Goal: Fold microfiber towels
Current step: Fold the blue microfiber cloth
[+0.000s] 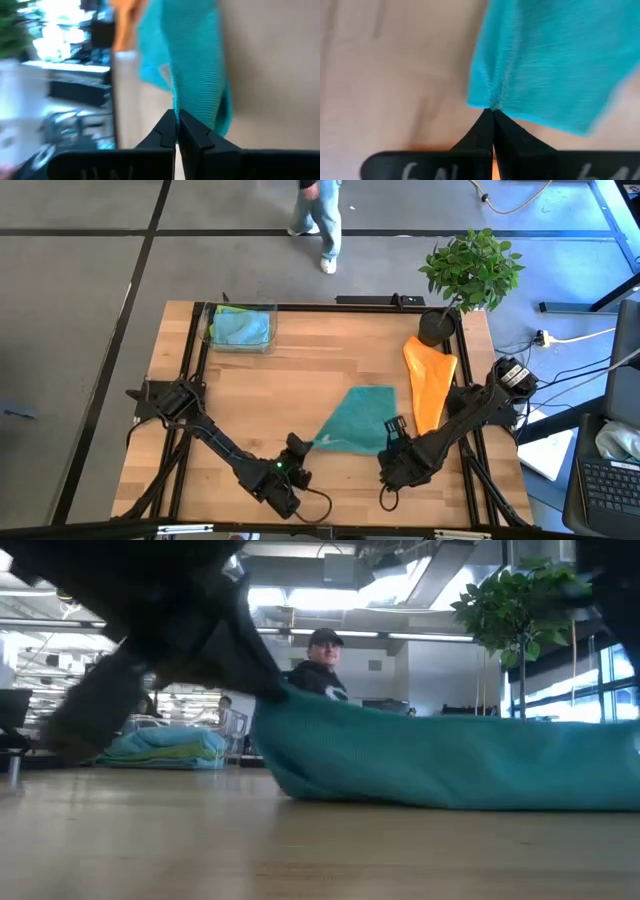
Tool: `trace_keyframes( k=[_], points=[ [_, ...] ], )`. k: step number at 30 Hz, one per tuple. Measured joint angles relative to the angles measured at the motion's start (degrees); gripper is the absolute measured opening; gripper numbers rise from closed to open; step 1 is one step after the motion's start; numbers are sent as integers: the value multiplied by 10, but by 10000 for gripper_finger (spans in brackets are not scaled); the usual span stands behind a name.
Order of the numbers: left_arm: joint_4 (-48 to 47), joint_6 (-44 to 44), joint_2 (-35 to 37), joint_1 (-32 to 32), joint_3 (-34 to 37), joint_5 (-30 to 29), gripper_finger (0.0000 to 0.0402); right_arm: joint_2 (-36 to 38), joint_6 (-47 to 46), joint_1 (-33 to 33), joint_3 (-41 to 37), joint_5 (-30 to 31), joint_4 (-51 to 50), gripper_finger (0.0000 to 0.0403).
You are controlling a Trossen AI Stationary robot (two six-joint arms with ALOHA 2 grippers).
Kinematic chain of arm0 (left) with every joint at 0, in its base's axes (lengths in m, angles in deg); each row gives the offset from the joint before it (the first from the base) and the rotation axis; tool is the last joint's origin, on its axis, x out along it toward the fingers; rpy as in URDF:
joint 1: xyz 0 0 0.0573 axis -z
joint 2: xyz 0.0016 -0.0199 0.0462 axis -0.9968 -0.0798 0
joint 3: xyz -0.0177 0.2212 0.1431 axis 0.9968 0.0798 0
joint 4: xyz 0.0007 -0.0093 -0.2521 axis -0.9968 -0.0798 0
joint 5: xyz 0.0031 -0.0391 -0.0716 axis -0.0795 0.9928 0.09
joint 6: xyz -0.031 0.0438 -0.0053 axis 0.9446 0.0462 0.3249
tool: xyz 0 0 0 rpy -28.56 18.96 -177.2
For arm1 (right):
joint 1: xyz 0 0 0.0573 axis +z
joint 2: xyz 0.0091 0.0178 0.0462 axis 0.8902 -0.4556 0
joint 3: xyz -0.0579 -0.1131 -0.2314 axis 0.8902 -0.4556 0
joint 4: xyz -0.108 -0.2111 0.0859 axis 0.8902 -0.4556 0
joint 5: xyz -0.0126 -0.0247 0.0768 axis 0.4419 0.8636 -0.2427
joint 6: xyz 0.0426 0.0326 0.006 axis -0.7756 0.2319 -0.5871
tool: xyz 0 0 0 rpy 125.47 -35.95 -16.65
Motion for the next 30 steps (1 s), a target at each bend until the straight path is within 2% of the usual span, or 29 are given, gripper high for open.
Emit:
trace_keyframes(
  k=[4,9,13,16,19,22,27,30],
  points=[
    [-37,-9,5,9,0,-112,0,0,36,0,65,116,-66,3],
    [-94,-35,56,26,0,-253,0,0,71,-13,121,275,-125,6],
    [-110,-48,121,33,0,-263,0,0,41,-32,155,424,-183,4],
    [-114,-47,169,37,0,-264,0,0,11,-45,172,505,-221,4],
    [-117,-21,206,41,0,-264,0,0,-12,-54,181,536,-240,6],
    [-118,-2,227,49,0,-264,0,0,-21,-57,181,539,-243,7],
    [-119,-5,231,63,0,-263,0,0,-31,-56,181,570,-245,5],
    [-119,-2,231,69,0,-258,0,0,-1,-59,181,562,-246,3]
  ],
)
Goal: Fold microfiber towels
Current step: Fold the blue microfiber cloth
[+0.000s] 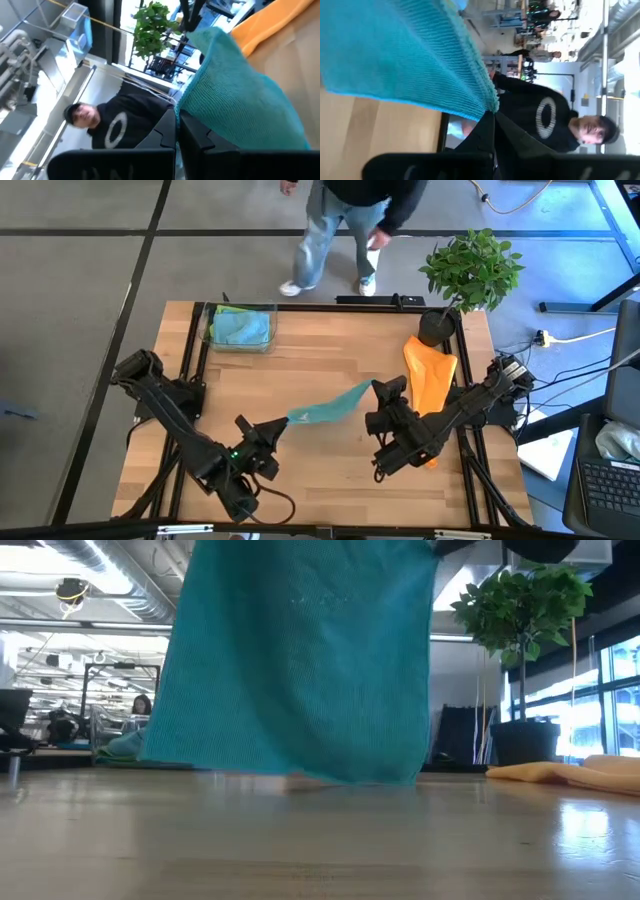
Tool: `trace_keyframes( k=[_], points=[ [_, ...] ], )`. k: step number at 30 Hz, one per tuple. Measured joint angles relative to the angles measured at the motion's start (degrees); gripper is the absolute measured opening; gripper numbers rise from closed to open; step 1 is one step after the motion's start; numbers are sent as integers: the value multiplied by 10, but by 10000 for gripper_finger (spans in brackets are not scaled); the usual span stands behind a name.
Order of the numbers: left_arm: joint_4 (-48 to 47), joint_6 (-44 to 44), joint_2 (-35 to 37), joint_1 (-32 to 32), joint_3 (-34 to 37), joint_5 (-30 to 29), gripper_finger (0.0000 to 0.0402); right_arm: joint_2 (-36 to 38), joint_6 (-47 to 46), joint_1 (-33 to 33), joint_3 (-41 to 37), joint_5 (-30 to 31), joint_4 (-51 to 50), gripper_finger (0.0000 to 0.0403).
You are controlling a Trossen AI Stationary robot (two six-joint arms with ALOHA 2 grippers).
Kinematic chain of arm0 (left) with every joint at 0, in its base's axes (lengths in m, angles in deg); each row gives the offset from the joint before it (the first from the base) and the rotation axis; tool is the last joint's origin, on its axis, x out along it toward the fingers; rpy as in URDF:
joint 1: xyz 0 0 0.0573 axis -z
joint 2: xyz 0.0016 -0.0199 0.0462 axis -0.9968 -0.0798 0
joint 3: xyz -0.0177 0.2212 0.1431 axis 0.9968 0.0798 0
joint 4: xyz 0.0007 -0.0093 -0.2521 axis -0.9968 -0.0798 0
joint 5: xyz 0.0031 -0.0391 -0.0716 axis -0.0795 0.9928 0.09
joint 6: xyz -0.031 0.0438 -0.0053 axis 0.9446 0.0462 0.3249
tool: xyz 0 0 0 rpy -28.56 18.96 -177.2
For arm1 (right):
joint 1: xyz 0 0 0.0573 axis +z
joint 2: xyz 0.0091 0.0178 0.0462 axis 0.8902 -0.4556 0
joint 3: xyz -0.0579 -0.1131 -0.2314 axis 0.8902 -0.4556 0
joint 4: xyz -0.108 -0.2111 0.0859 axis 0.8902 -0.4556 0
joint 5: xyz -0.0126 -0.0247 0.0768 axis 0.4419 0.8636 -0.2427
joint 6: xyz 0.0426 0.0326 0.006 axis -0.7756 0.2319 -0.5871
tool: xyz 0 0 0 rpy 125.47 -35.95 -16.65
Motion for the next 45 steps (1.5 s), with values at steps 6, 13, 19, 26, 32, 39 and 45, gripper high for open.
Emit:
trace_keyframes(
  k=[6,13,19,26,32,39,45],
  points=[
    [-103,92,0,1,0,17,0,0,10,-42,-6,-8,5,8],
    [-348,368,0,-16,0,63,0,0,18,-112,-22,18,28,5],
    [-471,551,0,-49,0,102,0,0,118,-175,-22,-1,125,4],
    [-469,579,0,-102,0,181,0,0,332,-248,-22,-235,356,6],
    [-469,579,0,-128,0,166,0,1,432,-287,-22,-218,462,4],
    [-469,474,54,-182,0,136,0,52,498,-317,-16,-187,528,2],
    [-469,432,141,-188,0,156,0,131,447,-342,-14,-327,471,3]
  ],
)
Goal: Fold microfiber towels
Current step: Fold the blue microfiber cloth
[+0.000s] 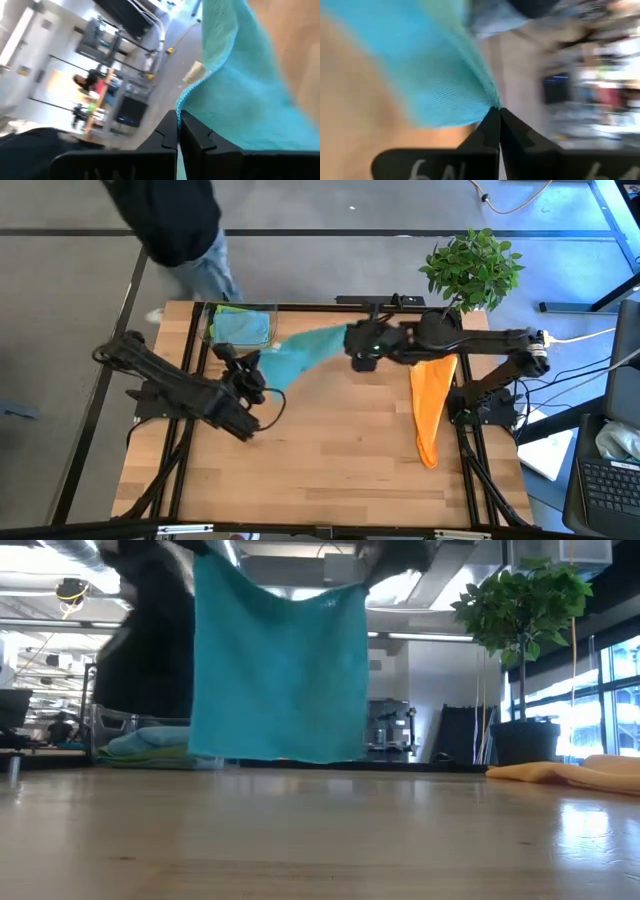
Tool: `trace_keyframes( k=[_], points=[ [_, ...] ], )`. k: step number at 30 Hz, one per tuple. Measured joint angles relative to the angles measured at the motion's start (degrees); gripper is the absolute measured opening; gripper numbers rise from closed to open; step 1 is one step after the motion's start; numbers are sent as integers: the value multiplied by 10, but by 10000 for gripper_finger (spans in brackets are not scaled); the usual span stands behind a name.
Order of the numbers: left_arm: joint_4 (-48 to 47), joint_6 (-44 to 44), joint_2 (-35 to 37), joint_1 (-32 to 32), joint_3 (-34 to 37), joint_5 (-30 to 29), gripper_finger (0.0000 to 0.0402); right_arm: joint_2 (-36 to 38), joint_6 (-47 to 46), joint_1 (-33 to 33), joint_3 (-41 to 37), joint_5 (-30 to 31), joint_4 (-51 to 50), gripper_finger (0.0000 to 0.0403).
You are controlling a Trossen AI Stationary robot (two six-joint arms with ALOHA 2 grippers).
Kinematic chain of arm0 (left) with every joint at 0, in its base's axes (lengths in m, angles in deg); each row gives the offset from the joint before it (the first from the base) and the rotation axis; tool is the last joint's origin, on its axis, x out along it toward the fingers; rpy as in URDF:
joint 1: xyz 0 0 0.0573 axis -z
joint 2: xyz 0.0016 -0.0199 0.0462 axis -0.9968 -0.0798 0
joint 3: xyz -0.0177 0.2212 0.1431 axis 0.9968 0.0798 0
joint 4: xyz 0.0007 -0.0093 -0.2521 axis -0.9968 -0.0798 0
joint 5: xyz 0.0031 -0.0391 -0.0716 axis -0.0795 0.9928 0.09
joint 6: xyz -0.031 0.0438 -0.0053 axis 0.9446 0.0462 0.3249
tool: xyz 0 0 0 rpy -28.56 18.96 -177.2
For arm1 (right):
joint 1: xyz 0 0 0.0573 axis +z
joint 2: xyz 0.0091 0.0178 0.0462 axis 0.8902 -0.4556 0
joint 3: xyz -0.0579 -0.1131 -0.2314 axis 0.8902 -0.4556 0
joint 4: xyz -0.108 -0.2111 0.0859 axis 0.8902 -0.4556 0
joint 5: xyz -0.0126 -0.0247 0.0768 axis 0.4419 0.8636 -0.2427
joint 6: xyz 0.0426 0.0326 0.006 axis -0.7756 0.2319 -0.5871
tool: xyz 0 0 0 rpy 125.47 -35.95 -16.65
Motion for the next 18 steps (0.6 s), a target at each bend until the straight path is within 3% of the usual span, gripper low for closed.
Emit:
trace_keyframes(
  k=[3,6,13,18],
  points=[
    [25,30,25,7,0,71,0,24,-94,-13,0,-140,-91,3],
    [128,39,27,16,25,165,0,29,-166,-20,-21,-257,-163,4],
    [427,-12,-12,61,160,288,0,27,-189,7,-176,-391,-156,4],
    [541,31,-49,99,193,329,0,27,-242,32,-265,-464,-124,4]
  ],
)
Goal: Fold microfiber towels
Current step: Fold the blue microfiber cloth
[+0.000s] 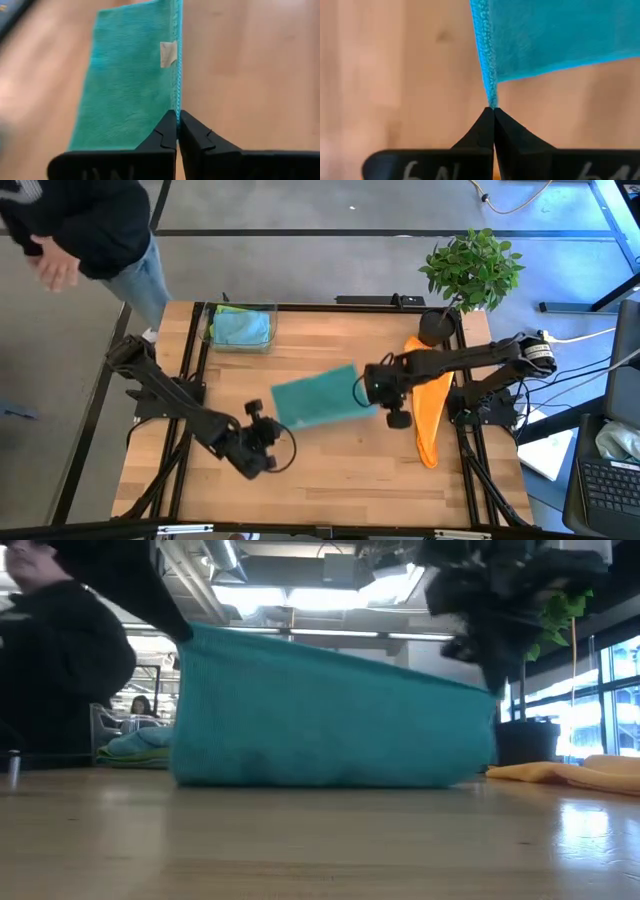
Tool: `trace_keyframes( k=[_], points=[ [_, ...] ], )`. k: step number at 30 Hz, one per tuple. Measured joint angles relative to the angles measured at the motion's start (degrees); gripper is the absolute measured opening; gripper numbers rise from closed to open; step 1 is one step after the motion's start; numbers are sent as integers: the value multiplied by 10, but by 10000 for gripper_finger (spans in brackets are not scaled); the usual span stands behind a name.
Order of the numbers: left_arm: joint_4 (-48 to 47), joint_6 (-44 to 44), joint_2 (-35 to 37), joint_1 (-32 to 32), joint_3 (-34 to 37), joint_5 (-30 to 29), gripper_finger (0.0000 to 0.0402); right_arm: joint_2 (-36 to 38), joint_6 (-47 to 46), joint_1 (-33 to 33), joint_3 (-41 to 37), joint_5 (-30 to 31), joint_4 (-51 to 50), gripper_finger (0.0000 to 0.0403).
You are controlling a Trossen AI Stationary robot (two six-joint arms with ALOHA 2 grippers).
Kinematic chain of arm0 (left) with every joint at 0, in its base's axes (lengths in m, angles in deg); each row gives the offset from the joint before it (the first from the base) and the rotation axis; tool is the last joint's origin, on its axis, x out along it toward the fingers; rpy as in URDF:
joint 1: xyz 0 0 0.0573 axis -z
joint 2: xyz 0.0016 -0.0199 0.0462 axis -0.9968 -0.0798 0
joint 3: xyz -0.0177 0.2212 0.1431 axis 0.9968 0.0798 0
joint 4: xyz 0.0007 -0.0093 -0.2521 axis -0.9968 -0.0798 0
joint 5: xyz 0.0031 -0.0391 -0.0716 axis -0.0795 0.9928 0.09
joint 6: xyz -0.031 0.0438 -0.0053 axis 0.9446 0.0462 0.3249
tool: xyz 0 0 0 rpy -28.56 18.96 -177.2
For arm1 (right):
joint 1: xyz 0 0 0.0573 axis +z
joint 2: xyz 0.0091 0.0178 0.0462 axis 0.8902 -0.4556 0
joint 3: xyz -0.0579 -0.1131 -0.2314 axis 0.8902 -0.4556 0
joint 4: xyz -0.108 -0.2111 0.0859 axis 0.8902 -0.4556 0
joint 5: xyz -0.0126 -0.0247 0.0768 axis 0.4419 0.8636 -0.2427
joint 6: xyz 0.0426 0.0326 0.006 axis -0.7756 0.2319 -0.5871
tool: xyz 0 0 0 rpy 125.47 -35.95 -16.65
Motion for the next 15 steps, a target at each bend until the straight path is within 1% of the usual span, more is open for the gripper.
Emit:
trace_keyframes(
  k=[5,7,12,15],
  points=[
    [106,2,-29,28,7,35,0,0,-31,42,-66,-64,61,4],
    [124,6,-37,34,7,45,0,0,-42,58,-85,-82,91,4],
    [152,57,-68,40,7,89,0,0,-67,95,-108,-88,132,4],
    [189,63,-92,42,7,132,0,0,-78,121,-111,-100,139,4]
  ],
)
